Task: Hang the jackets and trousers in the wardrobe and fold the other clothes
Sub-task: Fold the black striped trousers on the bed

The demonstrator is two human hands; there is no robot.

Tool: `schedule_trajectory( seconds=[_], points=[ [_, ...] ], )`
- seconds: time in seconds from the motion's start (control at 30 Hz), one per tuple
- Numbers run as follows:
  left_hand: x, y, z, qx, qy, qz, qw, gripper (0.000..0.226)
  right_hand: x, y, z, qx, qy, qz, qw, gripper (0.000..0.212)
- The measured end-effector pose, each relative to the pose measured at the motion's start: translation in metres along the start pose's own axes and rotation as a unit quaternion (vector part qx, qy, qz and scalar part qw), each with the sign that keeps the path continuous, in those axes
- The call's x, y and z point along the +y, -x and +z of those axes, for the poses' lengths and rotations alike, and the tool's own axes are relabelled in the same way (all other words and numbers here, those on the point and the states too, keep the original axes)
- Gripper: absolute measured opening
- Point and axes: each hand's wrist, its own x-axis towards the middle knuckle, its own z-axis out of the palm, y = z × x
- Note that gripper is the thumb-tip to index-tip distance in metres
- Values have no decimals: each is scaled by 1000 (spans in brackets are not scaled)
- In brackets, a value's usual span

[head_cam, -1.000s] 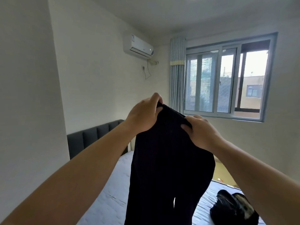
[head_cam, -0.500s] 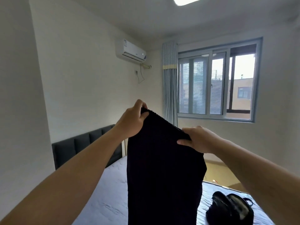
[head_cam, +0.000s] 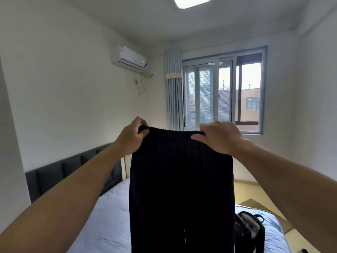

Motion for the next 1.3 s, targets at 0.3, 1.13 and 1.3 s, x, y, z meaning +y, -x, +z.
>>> schedule_trajectory(
  seconds=[0.3,1.13,1.3],
  points=[
    [-1,-3,20,-43,17,-17,999,25,23,7,-8,-72,-8,31,997,61],
    [104,10,104,-173,109,64,977,57,13,23,-63,-176,-526,382,739,19],
    [104,16,122,-172,-26,132,976,86,19,29,-63,-172,-514,395,742,38]
  ],
)
